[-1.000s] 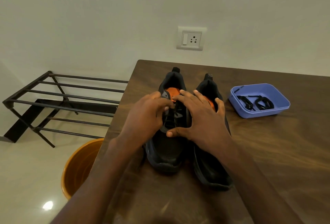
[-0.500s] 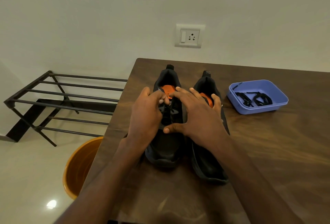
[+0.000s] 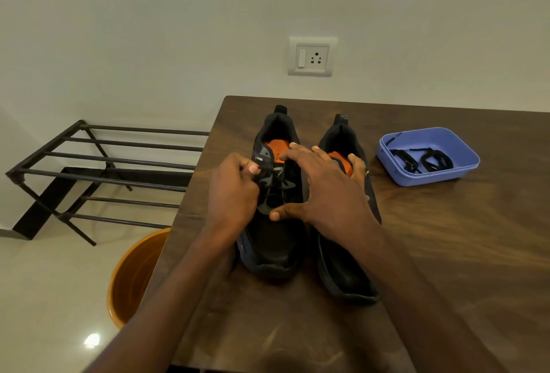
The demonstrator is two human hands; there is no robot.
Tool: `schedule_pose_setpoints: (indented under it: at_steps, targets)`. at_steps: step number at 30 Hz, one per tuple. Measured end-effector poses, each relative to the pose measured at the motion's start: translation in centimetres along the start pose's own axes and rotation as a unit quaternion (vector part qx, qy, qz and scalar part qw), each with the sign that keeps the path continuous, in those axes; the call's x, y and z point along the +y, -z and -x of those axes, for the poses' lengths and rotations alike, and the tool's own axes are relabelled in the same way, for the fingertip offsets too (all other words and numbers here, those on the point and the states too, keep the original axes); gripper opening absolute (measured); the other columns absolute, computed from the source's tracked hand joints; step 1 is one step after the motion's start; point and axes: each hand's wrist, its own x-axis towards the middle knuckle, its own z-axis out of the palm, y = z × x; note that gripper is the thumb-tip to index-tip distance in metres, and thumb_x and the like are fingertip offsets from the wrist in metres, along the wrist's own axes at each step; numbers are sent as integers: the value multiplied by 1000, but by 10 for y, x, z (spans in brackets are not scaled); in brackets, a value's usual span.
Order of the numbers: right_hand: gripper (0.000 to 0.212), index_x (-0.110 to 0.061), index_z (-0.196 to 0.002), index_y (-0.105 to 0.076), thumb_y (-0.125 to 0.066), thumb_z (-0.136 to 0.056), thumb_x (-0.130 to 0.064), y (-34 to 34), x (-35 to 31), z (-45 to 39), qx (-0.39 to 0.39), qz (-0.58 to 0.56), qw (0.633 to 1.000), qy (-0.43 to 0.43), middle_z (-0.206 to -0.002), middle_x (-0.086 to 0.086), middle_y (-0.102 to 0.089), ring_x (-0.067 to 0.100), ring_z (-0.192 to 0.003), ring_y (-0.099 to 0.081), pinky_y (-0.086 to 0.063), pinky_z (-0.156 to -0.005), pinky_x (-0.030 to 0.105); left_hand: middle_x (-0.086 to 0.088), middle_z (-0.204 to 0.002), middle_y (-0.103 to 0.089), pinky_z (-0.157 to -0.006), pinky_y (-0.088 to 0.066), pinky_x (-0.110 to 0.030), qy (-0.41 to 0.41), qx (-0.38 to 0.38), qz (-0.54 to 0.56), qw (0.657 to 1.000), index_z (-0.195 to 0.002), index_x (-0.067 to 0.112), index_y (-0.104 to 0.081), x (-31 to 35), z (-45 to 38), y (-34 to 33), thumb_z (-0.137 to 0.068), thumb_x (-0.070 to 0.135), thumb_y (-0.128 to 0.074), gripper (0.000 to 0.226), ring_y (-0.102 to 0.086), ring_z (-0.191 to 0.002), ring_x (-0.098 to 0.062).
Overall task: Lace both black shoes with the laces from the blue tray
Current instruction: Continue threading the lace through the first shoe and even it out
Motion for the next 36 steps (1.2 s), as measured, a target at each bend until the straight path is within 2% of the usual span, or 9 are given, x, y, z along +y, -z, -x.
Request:
schedule_pose_setpoints:
  at_steps: [6, 12, 14, 16, 19, 23, 27, 32, 36]
  targets:
    - [91, -47, -152, -33, -71, -75, -74, -5, 2, -1, 6, -13, 1000, 18, -169, -18, -18, 10, -158, -8, 12, -120, 61, 3, -75, -69, -79, -51, -37, 7, -53, -23, 998, -76, 21, -69, 3, 3, 33, -99, 29, -62, 25, -64, -73, -11]
    - [19, -37, -111, -69, -67, -94, -44, -16, -14, -5, 157, -16, 987, 18, -151, -10, -48, 11, -148, -33, -2, -121, 60, 4, -56, -60, -88, -19, -36, -59, 60, -283, 955, -61, 20, -62, 15, 18, 41, -101, 44, -58, 48, -53, -64, -9]
    - [17, -35, -112, -71, -66, -96, -37, -18, -22, -7, 156, 8, 988, -8, -154, -7, -45, 13, -149, -32, -3, -121, 61, 8, -68, -63, -88, -16, -35, -103, 67, -298, 947, -74, 25, -65, 20, 20, 41, -102, 42, -59, 34, -51, -68, -5]
    - [22, -31, -117, -71, -66, -96, -34, -22, -30, -7, 143, 35, 989, -16, -158, -2, -41, 17, -151, -30, -3, -120, 64, 12, -113, -66, -98, -20, -38, -157, 30, -274, 948, -110, 33, -68, 17, 16, 41, -99, 38, -65, 12, -57, -89, -5]
    - [24, -28, -116, -73, -68, -93, -33, -26, -34, -8, 127, 55, 990, -10, -160, -1, -39, 19, -152, -28, -5, -120, 64, 19, -165, -22, -118, -23, -56, -181, -119, -213, 953, -151, 44, -39, 6, 0, 40, -91, 38, -76, 71, -46, -137, -13]
    - [25, -31, -110, -74, -76, -86, -36, -25, -33, -10, 123, 42, 991, -24, -156, -7, -42, 15, -148, -31, -7, -120, 60, 25, -169, -3, -123, -28, -58, -193, -259, -155, 934, -160, 50, -20, -12, -12, 38, -85, 43, -81, 97, -16, -155, -10]
    - [14, -29, -101, -77, -73, -88, -26, -27, -29, -9, 170, 20, 985, -1, -150, -8, -50, 14, -143, -39, -9, -120, 58, 24, -169, 7, -113, -25, -15, -228, -263, -145, 926, -161, 42, -23, -14, -15, 39, -83, 39, -83, 99, -9, -148, 3]
    - [10, -28, -96, -78, -70, -90, -26, -28, -24, -7, 207, 1, 978, 18, -145, -8, -54, 13, -138, -46, -15, -120, 56, 18, -171, -6, -127, -23, -36, -248, -279, -114, 921, -165, 33, -18, -20, -19, 32, -85, 31, -84, 103, -11, -157, -8]
    - [8, -27, -85, -75, -71, -81, -33, -21, -20, 3, 283, -41, 958, -28, -135, -5, -59, 17, -126, -54, -31, -113, 56, 21, -164, -14, -112, -32, -16, -227, -278, -76, 930, -159, 35, -29, -18, -21, 32, -82, 28, -87, 97, -25, -148, -4]
